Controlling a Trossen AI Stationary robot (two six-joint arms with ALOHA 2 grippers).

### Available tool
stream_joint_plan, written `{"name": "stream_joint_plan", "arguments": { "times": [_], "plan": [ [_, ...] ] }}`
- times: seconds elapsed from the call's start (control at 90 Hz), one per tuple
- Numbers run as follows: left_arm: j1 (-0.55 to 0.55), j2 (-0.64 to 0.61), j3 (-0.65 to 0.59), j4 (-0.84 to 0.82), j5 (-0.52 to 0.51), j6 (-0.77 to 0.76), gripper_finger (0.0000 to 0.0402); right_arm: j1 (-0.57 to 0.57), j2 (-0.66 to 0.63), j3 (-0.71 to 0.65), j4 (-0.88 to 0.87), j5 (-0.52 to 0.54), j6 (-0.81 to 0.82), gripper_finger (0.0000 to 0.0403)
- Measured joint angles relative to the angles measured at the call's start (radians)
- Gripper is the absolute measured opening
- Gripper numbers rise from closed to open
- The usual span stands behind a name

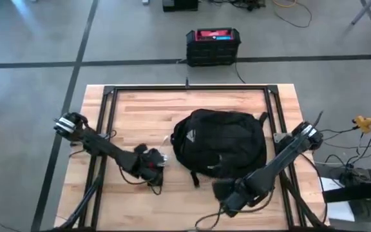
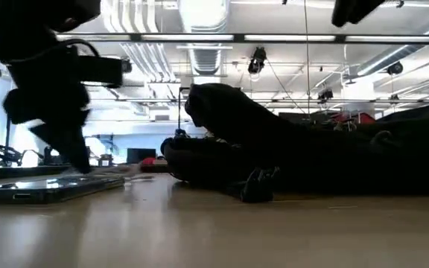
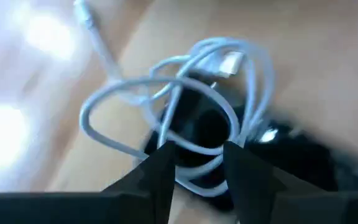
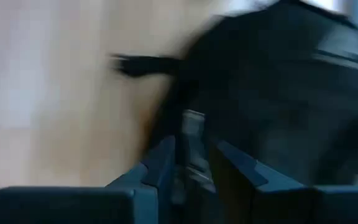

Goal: Unpack backpack
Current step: Remove the black phone from the black backpack, then remove the yellow green zip bag from the black backpack

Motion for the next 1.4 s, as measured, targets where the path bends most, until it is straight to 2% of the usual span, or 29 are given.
{"name": "stream_joint_plan", "arguments": {
  "times": [0.078, 0.156, 0.222, 0.311, 0.389, 0.456, 0.622, 0.811, 0.956, 1.156, 1.222, 1.4],
  "plan": [
    [-0.018, -0.029, 0.032, -0.107, -0.007, -0.036, 0.0119, 0.0, -0.025, -0.012, -0.013, 0.078, 0.042, 0.0093],
    [-0.032, -0.062, 0.062, -0.1, -0.077, -0.015, 0.0119, -0.011, -0.028, -0.025, 0.032, 0.122, 0.032, 0.0102],
    [-0.033, -0.086, 0.078, -0.023, -0.176, 0.07, 0.0119, -0.021, -0.029, -0.039, 0.071, 0.136, 0.005, 0.0111],
    [-0.023, -0.11, 0.083, 0.152, -0.272, 0.262, 0.0119, -0.031, -0.027, -0.054, 0.111, 0.137, -0.023, 0.0126],
    [0.014, -0.114, 0.083, 0.255, -0.291, 0.407, 0.0119, -0.033, -0.024, -0.063, 0.105, 0.136, -0.021, 0.014],
    [0.067, -0.107, 0.083, 0.273, -0.288, 0.472, 0.0119, -0.029, -0.023, -0.064, 0.108, 0.135, -0.007, 0.0153],
    [0.205, -0.055, 0.08, 0.33, -0.204, 0.648, 0.0119, 0.0, -0.026, -0.064, 0.106, 0.129, 0.035, 0.018],
    [0.284, 0.018, 0.095, 0.674, -0.036, 0.951, 0.0119, 0.011, -0.025, -0.09, 0.113, 0.134, 0.074, 0.0194],
    [0.289, 0.073, 0.164, 0.851, -0.008, 1.11, 0.0119, 0.018, -0.037, -0.083, 0.113, 0.162, 0.117, 0.0201],
    [0.298, 0.202, 0.325, 0.918, 0.07, 1.191, 0.0119, 0.031, -0.124, -0.061, 0.118, 0.346, 0.078, 0.0206],
    [0.298, 0.271, 0.39, 0.928, 0.096, 1.201, 0.0119, 0.006, -0.143, -0.061, 0.119, 0.329, 0.05, 0.0205],
    [0.299, 0.462, 0.576, 0.94, 0.118, 1.223, 0.0119, -0.067, -0.179, -0.063, 0.086, 0.203, -0.059, 0.0202]
  ]
}}
